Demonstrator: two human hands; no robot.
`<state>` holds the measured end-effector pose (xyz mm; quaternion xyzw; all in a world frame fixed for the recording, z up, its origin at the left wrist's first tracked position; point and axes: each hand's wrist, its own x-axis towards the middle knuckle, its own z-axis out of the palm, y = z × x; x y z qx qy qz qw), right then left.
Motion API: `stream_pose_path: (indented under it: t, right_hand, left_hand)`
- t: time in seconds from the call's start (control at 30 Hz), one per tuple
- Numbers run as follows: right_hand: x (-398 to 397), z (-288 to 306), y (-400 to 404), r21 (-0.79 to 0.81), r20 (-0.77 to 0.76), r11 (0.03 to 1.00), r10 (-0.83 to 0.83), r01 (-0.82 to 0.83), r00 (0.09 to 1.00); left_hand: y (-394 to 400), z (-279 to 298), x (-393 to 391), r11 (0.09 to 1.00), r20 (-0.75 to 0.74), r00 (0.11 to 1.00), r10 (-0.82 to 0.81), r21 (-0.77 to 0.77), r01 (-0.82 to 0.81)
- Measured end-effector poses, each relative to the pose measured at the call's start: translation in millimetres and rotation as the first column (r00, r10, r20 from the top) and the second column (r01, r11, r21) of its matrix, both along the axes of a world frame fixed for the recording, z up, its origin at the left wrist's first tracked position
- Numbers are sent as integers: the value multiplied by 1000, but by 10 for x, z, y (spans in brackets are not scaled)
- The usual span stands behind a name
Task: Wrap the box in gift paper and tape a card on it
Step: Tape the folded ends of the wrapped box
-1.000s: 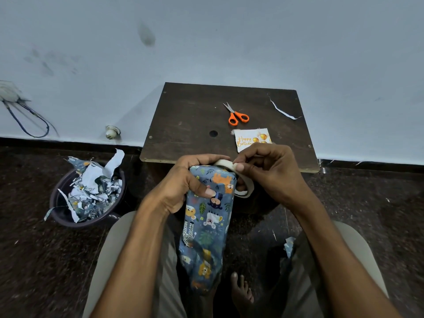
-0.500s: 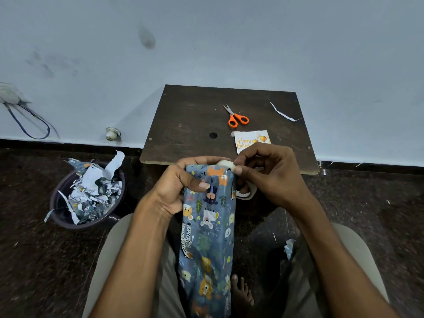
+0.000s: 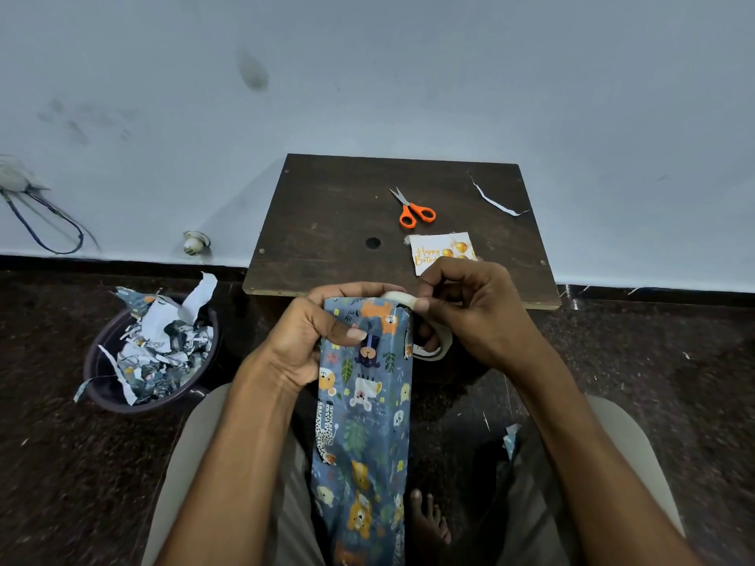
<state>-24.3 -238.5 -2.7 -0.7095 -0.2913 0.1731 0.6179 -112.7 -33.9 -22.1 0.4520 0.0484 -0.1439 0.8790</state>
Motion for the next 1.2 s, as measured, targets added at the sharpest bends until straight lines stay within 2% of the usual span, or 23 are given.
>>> stream_pose_path:
  t: [0.1,0.2,0.3,0.4,0.53,0.63,0.7,0.8,0.87,1.0,1.2]
  right_hand:
    - [2,-20,8,37,-12,999,-7,8,1000]
    - [34,-64,2,90,21,992,-87,85,996]
    - [76,-110,1,68,121,975,-218,211,968]
    - [67,-126,36,31,219,940,-338,340,915]
    - [49,-136,53,-52,201,865,-480,499,854]
    - [-12,-135,114,-56,158,856,-501,514,851]
    - [-66,-121,170,-45,143,849,-517,527,844]
    - [-111,-89,212,-54,145,825,-551,562,822]
    - [-114,-79,212,-54,115,815,-569,577,815]
    - [-102,-76,225,-74,74,797,-595,599,800]
    - [-129,-60,240,-87,203,777,-599,623,775]
  left_hand:
    - [14,-8,5,998,-13,999,42,36,-42]
    - [17,6,21,990,14,995,101,98,-102]
    - [-32,45,30,940,60,982,177,284,-187]
    - [-143,66,32,837,140,960,243,470,-280]
    - [-309,-12,54,623,269,891,364,641,-448]
    - [-483,-74,66,340,421,821,385,763,-550]
    - [-601,-95,68,188,511,779,364,778,-599]
    - [-729,-101,51,50,611,711,348,746,-664]
    - [-798,-88,34,5,637,690,344,734,-680]
    - [-860,-46,19,-27,635,699,329,746,-665]
    - [-903,-10,-9,-77,652,704,281,747,-661]
